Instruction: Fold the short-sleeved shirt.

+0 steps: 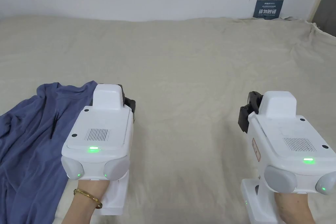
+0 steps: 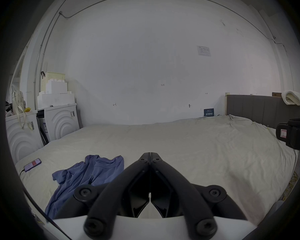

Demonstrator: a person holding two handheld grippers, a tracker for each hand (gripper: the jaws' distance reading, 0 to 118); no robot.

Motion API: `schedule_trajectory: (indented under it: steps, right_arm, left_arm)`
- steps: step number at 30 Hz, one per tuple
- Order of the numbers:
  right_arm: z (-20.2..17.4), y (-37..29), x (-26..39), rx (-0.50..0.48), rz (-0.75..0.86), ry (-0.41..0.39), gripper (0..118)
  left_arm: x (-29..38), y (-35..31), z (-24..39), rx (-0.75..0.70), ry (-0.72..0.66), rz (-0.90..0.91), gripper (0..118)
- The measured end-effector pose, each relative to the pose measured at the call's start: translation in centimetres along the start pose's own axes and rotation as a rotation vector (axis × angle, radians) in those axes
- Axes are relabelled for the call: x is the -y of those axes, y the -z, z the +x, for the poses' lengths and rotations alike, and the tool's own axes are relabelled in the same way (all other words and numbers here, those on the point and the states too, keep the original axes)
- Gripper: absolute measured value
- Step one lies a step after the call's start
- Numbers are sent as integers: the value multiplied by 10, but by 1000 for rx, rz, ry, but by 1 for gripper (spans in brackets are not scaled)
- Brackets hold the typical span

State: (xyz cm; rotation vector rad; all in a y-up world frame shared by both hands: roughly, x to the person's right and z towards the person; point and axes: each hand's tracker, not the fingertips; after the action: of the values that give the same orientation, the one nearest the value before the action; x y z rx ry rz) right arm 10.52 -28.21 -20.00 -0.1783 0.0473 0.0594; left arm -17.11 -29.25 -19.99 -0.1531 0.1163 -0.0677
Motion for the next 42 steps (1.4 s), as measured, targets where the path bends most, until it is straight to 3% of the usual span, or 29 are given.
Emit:
schedule_trajectory:
  steps: [15, 32, 42]
  right_arm:
    - [-25, 7, -10, -70, 23, -33, 0]
    - [-145, 22, -24, -374, 42, -80, 0]
    - [-197, 17, -24, -497, 47, -91, 0]
  left_arm:
    - [-2, -5, -21, -43, -13, 9, 0]
    - [13, -51, -124, -319, -56, -15, 0]
    - [20, -80, -163, -433, -67, -28, 0]
